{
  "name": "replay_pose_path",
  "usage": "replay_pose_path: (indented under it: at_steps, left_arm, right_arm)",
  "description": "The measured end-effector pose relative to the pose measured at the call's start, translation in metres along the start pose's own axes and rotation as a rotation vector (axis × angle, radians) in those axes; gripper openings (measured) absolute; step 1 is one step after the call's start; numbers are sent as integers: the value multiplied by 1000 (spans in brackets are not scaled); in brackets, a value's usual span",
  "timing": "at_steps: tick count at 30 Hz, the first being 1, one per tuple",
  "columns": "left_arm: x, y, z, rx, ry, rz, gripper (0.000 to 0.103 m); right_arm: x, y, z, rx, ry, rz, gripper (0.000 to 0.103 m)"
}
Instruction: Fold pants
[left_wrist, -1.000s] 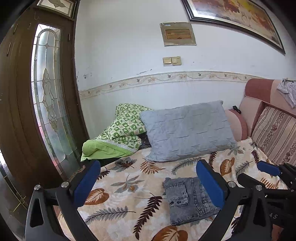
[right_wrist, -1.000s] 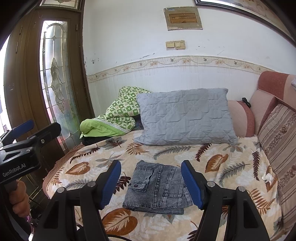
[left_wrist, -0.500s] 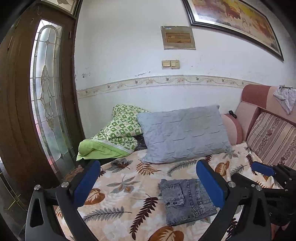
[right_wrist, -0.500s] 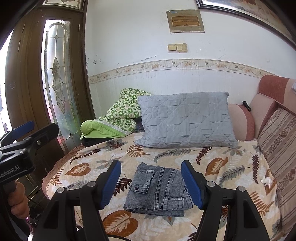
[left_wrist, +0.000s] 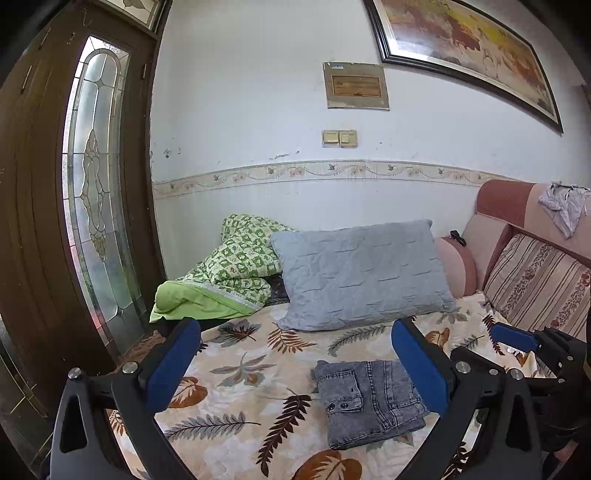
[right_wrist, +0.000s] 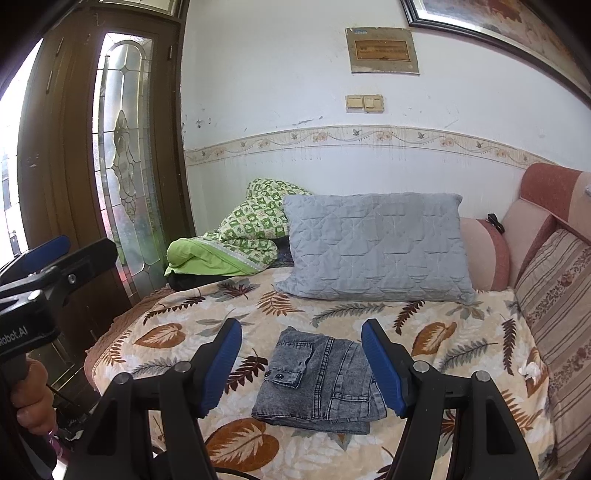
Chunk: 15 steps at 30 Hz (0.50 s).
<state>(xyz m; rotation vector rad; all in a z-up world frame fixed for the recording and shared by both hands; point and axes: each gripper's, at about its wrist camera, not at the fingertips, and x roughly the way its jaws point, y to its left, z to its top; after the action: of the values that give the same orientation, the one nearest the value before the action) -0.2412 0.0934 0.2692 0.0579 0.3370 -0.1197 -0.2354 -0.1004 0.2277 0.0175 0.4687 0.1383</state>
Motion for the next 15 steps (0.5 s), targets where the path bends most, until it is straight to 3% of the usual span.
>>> replay_pose_path:
  at_steps: [15]
  left_arm:
    - [-30,24,0,-49,-53,15,103]
  right_arm:
    - [-20,30,5,-66,-38,23,71]
